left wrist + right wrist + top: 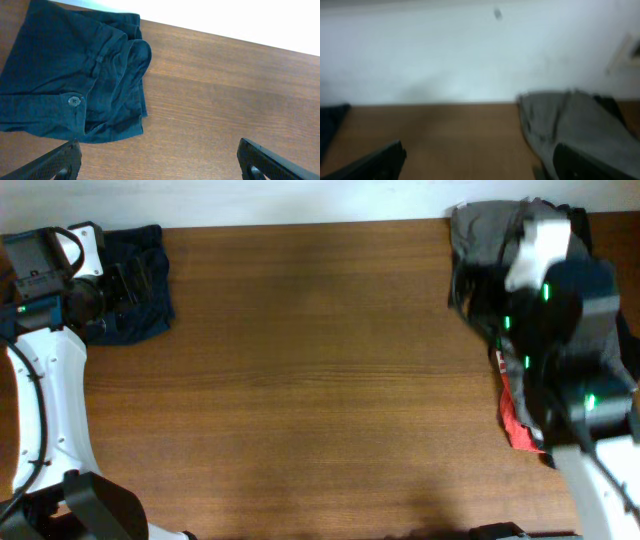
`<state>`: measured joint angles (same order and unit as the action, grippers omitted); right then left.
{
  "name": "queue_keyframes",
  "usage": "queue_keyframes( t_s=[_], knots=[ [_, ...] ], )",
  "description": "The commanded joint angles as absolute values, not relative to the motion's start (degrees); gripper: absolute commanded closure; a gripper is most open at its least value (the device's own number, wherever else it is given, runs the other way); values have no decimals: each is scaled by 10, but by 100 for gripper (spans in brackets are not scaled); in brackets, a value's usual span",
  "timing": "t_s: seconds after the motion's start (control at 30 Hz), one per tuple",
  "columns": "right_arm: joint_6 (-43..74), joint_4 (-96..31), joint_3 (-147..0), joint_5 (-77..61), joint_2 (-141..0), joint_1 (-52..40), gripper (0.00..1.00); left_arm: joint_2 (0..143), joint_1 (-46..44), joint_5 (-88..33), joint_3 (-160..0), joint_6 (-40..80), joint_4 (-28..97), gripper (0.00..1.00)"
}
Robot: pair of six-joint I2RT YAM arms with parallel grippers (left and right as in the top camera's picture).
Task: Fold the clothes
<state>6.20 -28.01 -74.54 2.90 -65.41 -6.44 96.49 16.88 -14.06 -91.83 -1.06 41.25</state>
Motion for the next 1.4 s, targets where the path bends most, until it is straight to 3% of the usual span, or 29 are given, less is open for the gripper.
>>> queue_keyframes(
  t_s=[0.0, 0.4, 0.63, 0.83, 1.07, 1.37],
  knots=[
    [65, -232, -610, 21, -564, -47, 1, 966, 169, -148, -923, -11, 412, 1],
    [99, 9, -185, 20, -263, -36, 1, 966, 169, -148, -923, -11, 412, 1],
    [115, 116, -46, 20, -162, -37, 1, 966, 169, -148, -923, -11, 412, 1],
    [114, 112, -4, 20, -102, -37, 1, 966, 169, -148, -923, -11, 412, 1],
    [114, -44, -3, 20, -23, -37, 1, 966, 169, -148, -923, -11, 412, 1],
    [104, -45, -3, 18, -3, -37, 1, 966, 169, -148, -923, -11, 412, 1]
  ],
)
